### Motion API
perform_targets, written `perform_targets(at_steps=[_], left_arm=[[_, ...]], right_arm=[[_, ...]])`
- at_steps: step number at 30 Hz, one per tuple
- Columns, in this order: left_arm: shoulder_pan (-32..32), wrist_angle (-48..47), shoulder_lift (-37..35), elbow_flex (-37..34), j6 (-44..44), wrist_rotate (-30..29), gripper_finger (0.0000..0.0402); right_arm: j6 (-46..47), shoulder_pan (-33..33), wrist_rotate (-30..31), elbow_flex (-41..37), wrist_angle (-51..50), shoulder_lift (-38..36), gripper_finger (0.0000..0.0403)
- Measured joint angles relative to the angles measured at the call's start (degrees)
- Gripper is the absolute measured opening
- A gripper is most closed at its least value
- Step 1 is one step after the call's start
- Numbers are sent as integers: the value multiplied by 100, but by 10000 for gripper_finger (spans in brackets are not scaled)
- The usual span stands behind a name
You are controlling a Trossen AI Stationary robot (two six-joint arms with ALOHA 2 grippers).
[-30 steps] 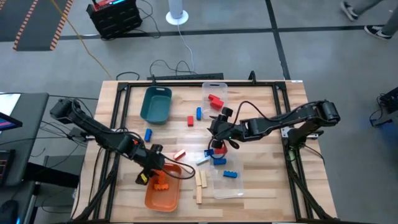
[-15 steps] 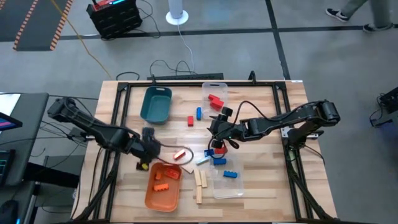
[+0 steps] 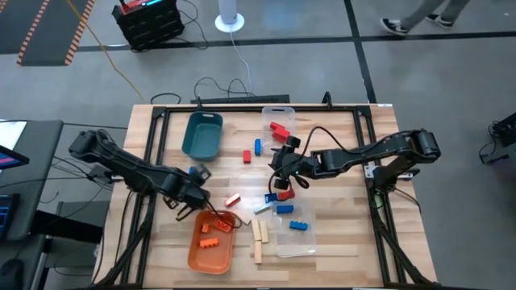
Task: Sort blocks
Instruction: Put the blue game piece into the bottom transparent bin
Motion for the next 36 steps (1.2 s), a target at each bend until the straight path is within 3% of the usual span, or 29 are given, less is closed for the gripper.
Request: perform_targets(at_steps=[4,12,23,36], left_arm=[[88,-176,505,-2,831,19,209],[942,-203,843,-4,1109,411,209],[1233,189,-289,-97,2017,941,209],[1576,1501,-1021,-1828,3350,701,209]], right_arm=[[16,37,-5,0,-1,0,223],[16,126,-14,0,-3,0,223],[21,155,-17,-177,197,2,223],[60,142,-21,-216,312,2,223]])
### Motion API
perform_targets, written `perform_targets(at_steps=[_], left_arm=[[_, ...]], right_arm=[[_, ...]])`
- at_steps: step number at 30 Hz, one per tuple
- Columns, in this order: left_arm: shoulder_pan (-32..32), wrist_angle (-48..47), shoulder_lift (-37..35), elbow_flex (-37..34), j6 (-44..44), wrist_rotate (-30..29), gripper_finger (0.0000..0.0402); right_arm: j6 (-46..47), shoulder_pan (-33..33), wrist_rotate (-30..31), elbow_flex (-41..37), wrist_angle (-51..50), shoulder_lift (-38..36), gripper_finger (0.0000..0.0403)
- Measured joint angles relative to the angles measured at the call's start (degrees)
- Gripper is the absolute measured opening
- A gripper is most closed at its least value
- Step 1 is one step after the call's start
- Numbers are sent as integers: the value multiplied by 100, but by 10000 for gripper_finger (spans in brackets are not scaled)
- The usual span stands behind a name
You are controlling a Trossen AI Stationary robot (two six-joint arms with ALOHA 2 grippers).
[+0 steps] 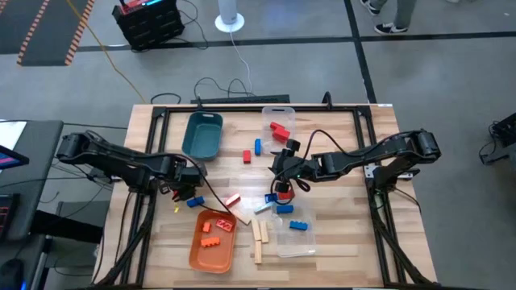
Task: Sort blocks
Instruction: Put the blue game piece into the bottom transparent bin
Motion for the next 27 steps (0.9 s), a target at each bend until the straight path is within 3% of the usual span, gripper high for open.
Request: perform_targets(at_steps=[19,27], left_arm=[[675,860,26,-735,1646,-326,204],[678,926,26,-745,1646,-391,121]], right_arm=[[-44,-5,-153,0,201,0,223],[-50,-5,-152,2,201,0,223]])
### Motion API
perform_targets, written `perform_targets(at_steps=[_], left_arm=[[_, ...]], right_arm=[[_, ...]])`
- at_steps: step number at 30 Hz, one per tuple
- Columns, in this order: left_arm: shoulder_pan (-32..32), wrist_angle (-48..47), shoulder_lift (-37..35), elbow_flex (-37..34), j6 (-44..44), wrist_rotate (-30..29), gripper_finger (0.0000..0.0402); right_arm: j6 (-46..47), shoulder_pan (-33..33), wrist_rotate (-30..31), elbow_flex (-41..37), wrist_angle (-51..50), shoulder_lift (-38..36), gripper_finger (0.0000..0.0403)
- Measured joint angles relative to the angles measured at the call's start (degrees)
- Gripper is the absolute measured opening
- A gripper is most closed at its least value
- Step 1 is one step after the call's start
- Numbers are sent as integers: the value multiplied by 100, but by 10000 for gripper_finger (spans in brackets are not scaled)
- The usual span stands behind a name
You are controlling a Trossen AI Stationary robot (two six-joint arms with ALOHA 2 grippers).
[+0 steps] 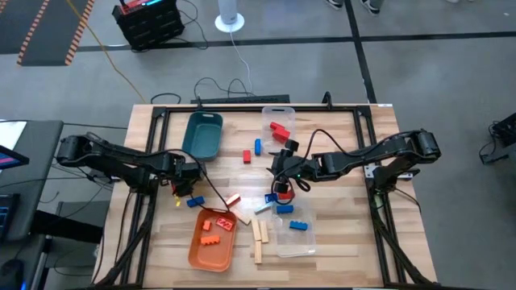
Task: Sort blocks
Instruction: Put the blue game piece into the bottom transparent bin
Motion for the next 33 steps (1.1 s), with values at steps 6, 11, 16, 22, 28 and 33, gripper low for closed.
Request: perform_targets(at_steps=[6,11,16,22,28,33], left_arm=[[-140,-7,-2,13,-52,-17,85],[-390,-13,-53,347,-457,-79,85],[-681,-3,-280,1031,-1209,181,85],[-942,628,-299,1786,-2658,1160,85],[-997,2343,31,2046,-4367,1498,85],[-944,3606,103,2044,-5003,1519,85]], right_arm=[[-13,1,1,0,-2,0,223],[-13,-1,1,0,-5,0,223],[11,-1,1,4,-93,0,223],[160,2,1,4,-821,-138,223],[696,93,-306,-56,-1122,-364,223],[227,586,-57,-677,753,-251,223]])
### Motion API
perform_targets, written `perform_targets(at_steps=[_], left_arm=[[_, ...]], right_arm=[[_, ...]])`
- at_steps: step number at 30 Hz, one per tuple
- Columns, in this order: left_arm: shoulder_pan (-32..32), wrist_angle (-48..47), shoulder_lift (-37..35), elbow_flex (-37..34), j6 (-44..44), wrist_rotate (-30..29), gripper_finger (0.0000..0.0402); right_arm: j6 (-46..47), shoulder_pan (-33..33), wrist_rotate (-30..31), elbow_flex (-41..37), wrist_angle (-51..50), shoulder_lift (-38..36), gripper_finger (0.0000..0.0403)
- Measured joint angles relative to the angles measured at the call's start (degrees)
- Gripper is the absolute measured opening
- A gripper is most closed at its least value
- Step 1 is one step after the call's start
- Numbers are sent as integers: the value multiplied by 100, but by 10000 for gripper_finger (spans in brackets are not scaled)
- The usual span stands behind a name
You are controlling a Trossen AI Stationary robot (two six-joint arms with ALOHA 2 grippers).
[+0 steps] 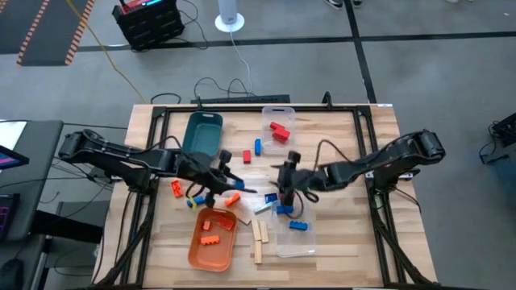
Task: Sort blocks
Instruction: Put the blue game piece into the bottom transparent bin
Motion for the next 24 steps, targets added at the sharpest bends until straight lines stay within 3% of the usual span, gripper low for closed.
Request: perform_targets(at_steps=[4,8,24], left_arm=[[49,737,2,0,-123,-8,85],[70,1399,52,0,-298,-11,85],[50,3012,658,0,-106,1,90]], right_arm=[[-217,169,115,-363,1314,-11,223],[-501,175,107,-380,1942,-10,227],[-929,213,-340,297,1920,-11,247]])
